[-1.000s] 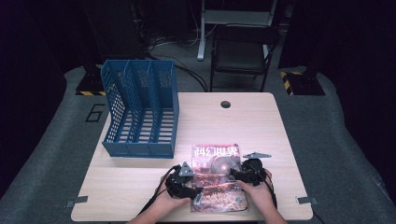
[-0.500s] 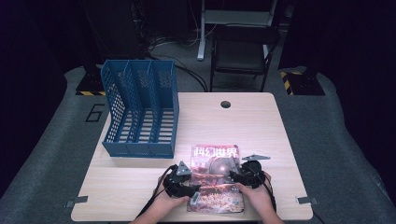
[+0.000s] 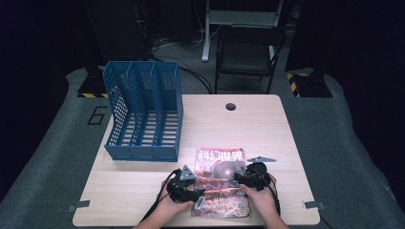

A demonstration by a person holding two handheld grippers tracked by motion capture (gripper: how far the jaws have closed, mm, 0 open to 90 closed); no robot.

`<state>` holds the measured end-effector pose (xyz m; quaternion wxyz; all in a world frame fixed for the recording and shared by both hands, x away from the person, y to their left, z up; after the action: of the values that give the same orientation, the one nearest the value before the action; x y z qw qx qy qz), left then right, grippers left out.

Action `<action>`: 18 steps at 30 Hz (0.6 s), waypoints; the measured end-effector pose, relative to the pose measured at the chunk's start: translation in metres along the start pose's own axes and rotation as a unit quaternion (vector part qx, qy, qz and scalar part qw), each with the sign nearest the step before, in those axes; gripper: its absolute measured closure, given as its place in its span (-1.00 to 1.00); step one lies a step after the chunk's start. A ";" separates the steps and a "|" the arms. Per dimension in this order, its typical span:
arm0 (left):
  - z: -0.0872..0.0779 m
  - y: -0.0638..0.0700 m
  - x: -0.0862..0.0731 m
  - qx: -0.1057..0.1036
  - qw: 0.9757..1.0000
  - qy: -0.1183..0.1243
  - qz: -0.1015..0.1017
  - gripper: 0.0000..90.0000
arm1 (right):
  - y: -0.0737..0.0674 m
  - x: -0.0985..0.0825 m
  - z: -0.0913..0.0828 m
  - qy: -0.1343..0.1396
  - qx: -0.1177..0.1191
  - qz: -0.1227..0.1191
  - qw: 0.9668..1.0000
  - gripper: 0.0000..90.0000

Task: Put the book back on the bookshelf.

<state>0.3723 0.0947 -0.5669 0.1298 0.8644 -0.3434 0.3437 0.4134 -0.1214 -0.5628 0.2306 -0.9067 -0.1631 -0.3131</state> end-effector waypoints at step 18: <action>0.001 0.000 0.000 0.004 1.000 0.004 0.003 -0.09 | 0.003 0.002 -0.001 0.019 0.032 0.058 0.998 0.05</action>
<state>0.3728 0.0945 -0.5673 0.1269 0.8625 -0.3439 0.3489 0.4156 -0.1241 -0.5618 0.2799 -0.9008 -0.1161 -0.3109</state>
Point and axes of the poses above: each handheld gripper's, and its own axes: z roughly forward along the jaws, x roughly out of its top, y roughly to its right, the point moved 7 cm from there along z, roughly forward along the jaws, and after that the axes turned 10 degrees about x, right-handed, at the moved point
